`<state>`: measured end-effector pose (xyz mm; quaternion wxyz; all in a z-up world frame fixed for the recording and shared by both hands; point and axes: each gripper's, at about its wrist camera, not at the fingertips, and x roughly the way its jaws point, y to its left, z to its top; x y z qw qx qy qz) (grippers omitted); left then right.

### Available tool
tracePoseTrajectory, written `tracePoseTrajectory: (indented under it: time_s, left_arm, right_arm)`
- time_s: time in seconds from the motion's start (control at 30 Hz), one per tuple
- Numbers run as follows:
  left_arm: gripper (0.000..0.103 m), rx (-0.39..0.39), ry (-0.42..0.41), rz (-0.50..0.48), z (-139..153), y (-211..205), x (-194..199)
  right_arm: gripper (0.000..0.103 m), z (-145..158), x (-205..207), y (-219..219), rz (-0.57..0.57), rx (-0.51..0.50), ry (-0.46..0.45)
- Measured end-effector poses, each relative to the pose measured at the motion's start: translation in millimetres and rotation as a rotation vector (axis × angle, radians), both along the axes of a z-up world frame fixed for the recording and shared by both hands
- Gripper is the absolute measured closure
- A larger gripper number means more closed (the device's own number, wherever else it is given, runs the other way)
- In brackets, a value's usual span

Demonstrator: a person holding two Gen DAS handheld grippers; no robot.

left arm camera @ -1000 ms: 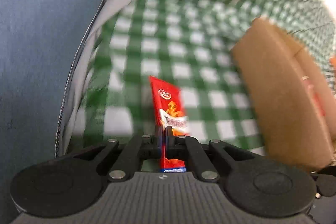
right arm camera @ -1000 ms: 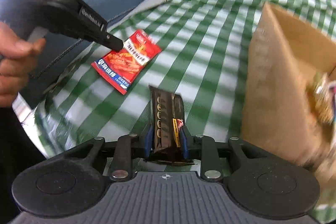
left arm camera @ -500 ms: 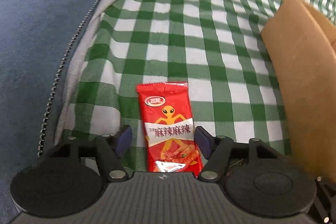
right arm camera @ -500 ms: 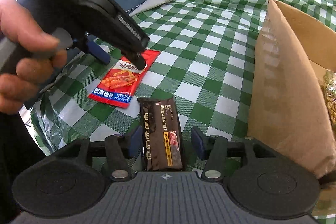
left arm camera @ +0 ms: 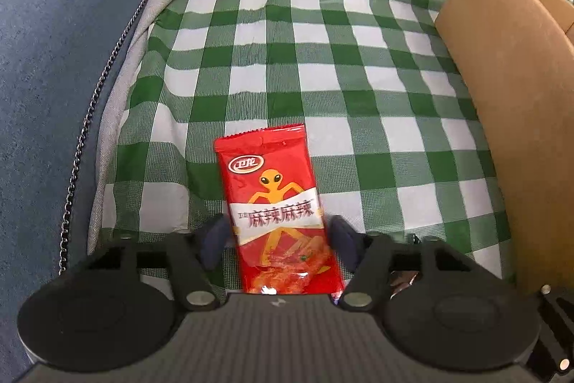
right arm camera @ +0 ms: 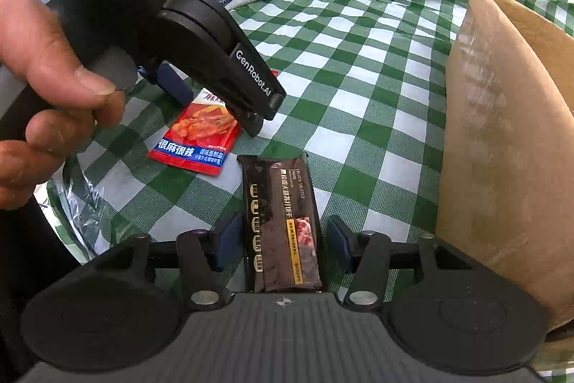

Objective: Organize snacks
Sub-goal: 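Grasp the red spicy-strip packet with the left tool while the right tool grasps the dark chocolate bar, then lift and carry the red packet and chocolate bar over the box with both tools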

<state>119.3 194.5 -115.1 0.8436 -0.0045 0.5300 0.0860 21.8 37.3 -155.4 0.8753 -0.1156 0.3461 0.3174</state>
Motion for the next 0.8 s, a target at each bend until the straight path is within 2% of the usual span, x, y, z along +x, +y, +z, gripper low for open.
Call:
tracePoseTrajectory:
  time_s: [0.07,0.2,0.8]
  left_arm:
    - [0.049,-0.012,-0.010,0.007,3,2,-1]
    - [0.052,-0.025,-0.028,0.007,6,3,-4]
    - [0.052,-0.049,-0.078,0.029,18,9,-10]
  right_arm:
    - [0.061,1,-1,-1,0.001,0.000,-0.010]
    - [0.062,1,-4,-2,0.000,-0.002,-0.021]
    - [0.062,7,-14,-10,0.003,0.013,-0.089]
